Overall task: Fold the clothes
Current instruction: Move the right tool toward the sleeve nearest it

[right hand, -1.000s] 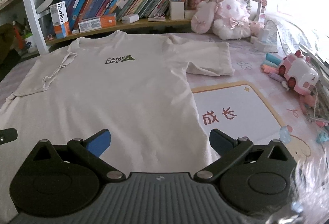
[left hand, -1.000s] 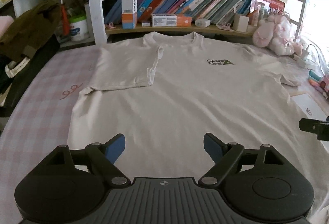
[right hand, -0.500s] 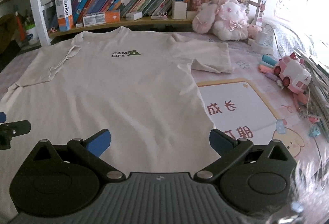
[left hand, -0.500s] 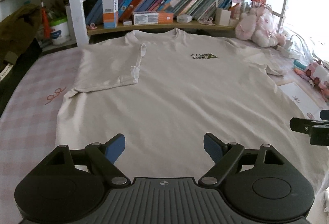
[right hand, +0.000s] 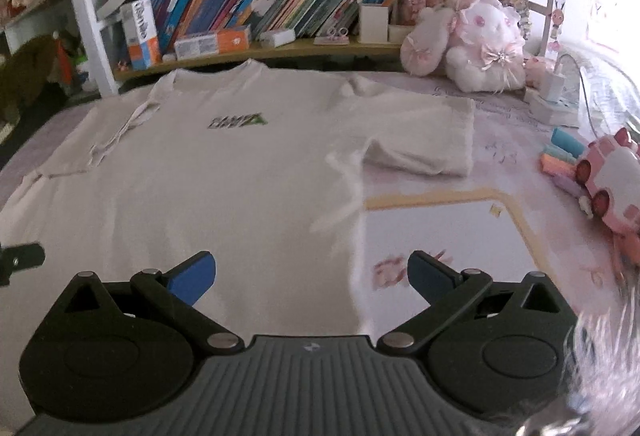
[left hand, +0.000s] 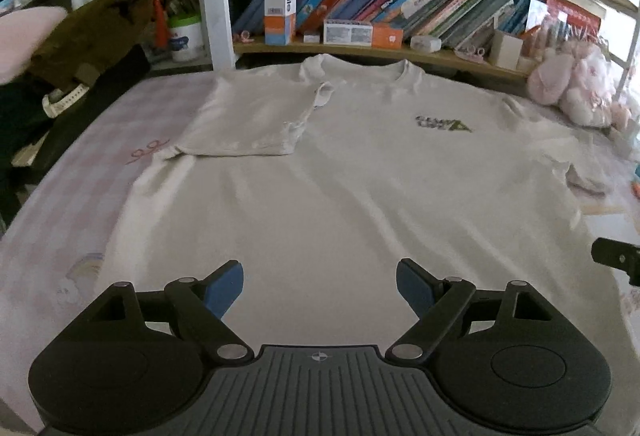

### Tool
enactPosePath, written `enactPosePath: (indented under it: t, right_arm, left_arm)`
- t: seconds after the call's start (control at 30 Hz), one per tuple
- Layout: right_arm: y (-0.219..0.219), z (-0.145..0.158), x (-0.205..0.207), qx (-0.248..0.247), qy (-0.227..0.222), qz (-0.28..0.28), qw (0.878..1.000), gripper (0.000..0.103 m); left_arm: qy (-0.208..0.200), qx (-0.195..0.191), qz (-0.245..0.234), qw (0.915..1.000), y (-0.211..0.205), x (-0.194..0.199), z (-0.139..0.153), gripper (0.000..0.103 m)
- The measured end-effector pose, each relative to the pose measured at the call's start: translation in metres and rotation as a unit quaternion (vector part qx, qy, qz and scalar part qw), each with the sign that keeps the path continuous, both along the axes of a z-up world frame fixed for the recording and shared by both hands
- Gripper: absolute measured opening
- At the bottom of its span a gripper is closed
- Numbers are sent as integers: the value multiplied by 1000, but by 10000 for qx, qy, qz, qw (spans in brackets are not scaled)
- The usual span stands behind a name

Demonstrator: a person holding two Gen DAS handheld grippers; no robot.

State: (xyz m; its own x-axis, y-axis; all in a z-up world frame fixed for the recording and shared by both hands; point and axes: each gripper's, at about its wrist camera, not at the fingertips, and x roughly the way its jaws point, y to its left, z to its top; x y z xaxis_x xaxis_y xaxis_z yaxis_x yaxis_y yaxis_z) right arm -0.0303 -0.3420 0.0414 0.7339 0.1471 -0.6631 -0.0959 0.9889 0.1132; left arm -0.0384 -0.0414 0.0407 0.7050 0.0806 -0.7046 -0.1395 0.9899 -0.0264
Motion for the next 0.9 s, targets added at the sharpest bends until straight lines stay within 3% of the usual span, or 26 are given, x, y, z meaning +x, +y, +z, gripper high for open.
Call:
enactPosePath:
  t: [0.17, 0.37, 0.7, 0.8, 0.9]
  right_arm:
    - [-46, -8, 31, 397, 72, 30, 9992, 102]
    - [-85, -11, 60, 837, 158, -121, 9963, 100]
    - [-114, -25, 97, 1678, 630, -408, 9830, 74]
    - [-121, -31, 108, 2011, 800, -684, 9739, 66]
    - [-134, -36, 120, 2559, 966, -1038, 9562, 56]
  left_arm:
    - [16, -451, 536, 9975, -19, -4, -3, 86]
    - [224, -590, 950, 9935, -27, -10, -13, 86]
    - [384, -424, 1066, 9927, -35, -13, -19, 86]
    - [407, -387, 1098, 9924, -33, -13, -18, 86]
    - [420, -348, 1132, 9921, -31, -14, -17, 86]
